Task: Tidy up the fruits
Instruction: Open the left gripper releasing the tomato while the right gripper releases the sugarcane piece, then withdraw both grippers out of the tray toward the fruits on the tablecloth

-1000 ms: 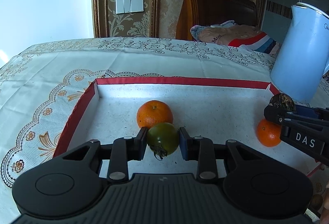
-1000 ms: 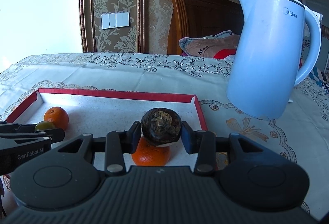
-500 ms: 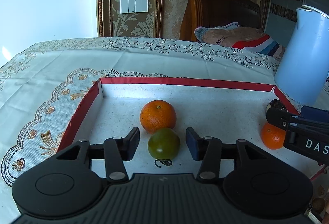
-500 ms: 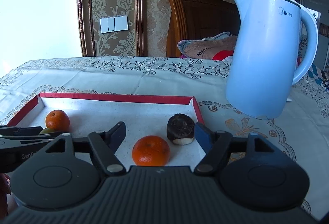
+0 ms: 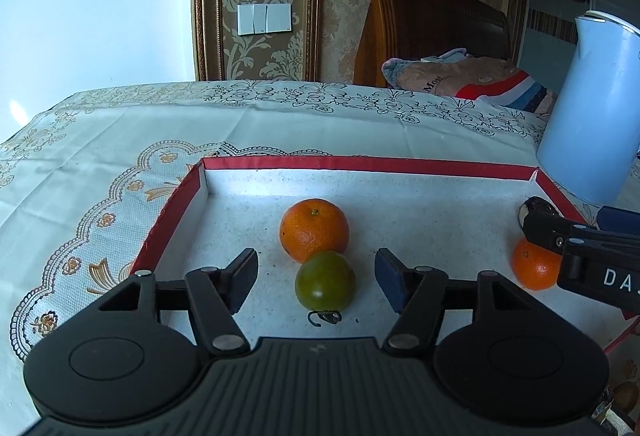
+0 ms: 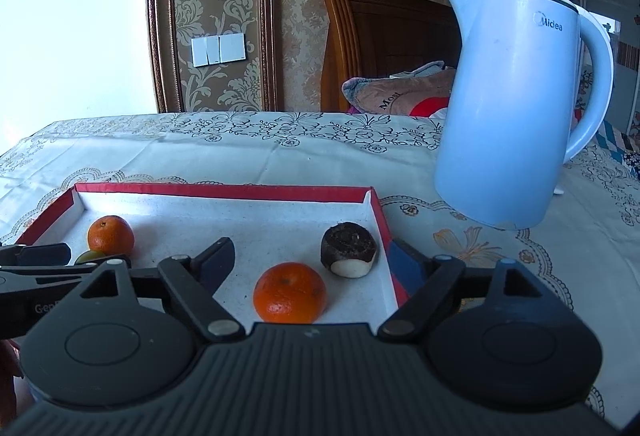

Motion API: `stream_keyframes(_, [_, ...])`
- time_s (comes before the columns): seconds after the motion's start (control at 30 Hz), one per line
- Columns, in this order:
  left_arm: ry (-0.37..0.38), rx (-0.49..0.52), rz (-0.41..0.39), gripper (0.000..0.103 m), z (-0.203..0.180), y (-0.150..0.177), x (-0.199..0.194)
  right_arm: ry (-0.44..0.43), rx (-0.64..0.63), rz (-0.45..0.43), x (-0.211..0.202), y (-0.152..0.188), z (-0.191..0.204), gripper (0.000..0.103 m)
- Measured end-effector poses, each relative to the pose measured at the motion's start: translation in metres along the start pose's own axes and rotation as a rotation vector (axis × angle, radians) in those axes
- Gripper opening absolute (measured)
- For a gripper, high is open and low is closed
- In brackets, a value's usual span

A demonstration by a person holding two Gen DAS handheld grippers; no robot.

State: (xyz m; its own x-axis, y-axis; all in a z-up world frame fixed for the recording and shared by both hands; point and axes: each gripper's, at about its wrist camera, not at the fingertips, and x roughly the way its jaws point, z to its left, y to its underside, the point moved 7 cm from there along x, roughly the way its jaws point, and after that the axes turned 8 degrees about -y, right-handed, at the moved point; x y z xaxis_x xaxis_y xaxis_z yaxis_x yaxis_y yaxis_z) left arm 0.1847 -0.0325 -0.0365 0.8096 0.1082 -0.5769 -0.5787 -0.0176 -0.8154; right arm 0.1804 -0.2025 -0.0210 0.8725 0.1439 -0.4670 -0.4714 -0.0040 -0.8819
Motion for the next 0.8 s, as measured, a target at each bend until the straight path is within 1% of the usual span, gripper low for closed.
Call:
stream_keyframes(0.03, [0.002, 0.002, 0.000, 0.065, 0.000, 0.001, 0.000, 0.002, 0.000, 0.000, 0.000, 0.000, 0.000, 0.087])
stream_keyframes(0.1, [0.004, 0.007, -0.001, 0.068, 0.000, 0.002, -0.001, 0.003, -0.002, -0.001, -0.001, 0.001, 0.000, 0.089])
stream_keyframes(0.17, [0.005, 0.010, -0.007, 0.068, -0.001, 0.002, -0.002, 0.005, -0.001, -0.005, -0.002, 0.001, 0.000, 0.090])
stream_keyframes(0.23, [0.008, 0.011, -0.009, 0.068, -0.001, 0.003, -0.004, 0.005, 0.003, -0.009, -0.004, 0.001, -0.001, 0.095])
stream_keyframes(0.4, [0.017, 0.006, -0.003, 0.069, 0.000, 0.004, -0.005, 0.011, 0.012, -0.019, -0.008, 0.002, -0.003, 0.099])
stream_keyframes(0.6, [0.018, 0.005, 0.000, 0.069, 0.001, 0.006, -0.005, 0.011, 0.020, -0.016, -0.010, 0.004, -0.005, 0.101])
stream_keyframes(0.63, [0.018, 0.005, -0.001, 0.069, 0.001, 0.006, -0.005, 0.013, 0.020, -0.018, -0.010, 0.005, -0.005, 0.103])
stream_keyframes(0.8, [0.023, 0.001, -0.003, 0.069, 0.004, 0.008, -0.009, 0.016, 0.023, -0.026, -0.015, 0.007, -0.006, 0.103])
